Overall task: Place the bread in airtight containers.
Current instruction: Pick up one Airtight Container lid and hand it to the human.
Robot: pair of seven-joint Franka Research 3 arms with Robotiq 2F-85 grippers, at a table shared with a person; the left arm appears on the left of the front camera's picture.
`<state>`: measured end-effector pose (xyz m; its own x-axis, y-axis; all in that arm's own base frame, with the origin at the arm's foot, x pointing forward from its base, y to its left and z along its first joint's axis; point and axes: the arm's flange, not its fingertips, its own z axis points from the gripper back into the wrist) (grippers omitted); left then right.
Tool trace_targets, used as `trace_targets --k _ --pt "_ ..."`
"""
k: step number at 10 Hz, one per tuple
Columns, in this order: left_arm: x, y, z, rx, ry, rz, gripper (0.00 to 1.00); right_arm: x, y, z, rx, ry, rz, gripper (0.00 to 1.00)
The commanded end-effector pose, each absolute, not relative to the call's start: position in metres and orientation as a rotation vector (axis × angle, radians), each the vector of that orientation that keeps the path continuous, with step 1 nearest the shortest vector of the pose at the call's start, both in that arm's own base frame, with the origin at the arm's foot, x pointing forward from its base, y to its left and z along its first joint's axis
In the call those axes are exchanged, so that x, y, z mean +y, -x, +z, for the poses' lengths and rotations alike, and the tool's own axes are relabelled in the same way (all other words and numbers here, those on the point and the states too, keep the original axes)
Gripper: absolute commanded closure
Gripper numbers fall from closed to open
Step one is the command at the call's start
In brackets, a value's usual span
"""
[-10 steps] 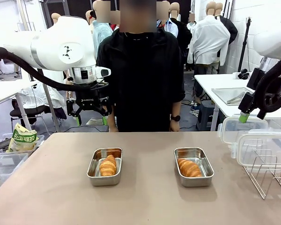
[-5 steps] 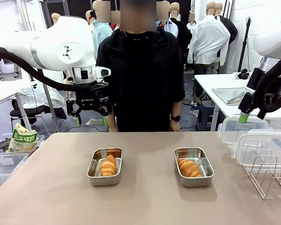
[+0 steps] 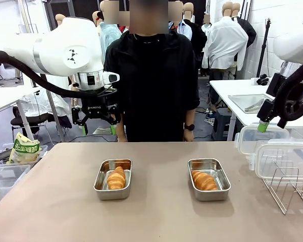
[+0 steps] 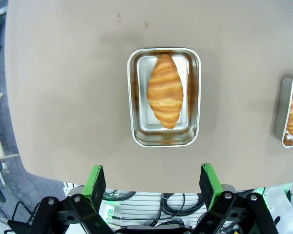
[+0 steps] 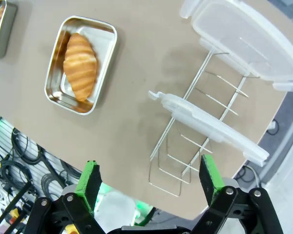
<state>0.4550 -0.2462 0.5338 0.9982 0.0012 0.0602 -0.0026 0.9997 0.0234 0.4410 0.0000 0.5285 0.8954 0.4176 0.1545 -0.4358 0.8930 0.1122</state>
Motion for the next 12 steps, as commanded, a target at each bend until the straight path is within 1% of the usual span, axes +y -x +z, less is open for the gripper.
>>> trace_targets --k 1,4,5,7,10,12 --pt "-0.245 -0.455 0.536 -0.072 -0.039 -0.001 0.00 0.006 -0.433 0.524 -0.109 -0.138 0.433 0.00" --pt "-0.245 -0.455 0.536 -0.072 -0.039 -0.001 0.00 -0.017 -0.438 0.513 -0.093 -0.069 0.526 0.00" --pt "-0.245 -0.455 0.536 -0.072 -0.039 -0.001 0.00 -0.027 -0.441 0.511 -0.082 -0.100 0.577 0.00" --pt "-0.245 -0.455 0.536 -0.072 -0.039 -0.001 0.00 -0.035 -0.449 0.510 -0.089 -0.133 0.858 0.00" --pt "-0.245 -0.455 0.536 -0.072 -0.039 -0.001 0.00 -0.044 -0.460 0.513 -0.093 -0.158 1.095 0.00" --pt "-0.245 -0.455 0.536 -0.072 -0.039 -0.001 0.00 -0.050 -0.466 0.524 -0.059 -0.103 1.271 0.00"
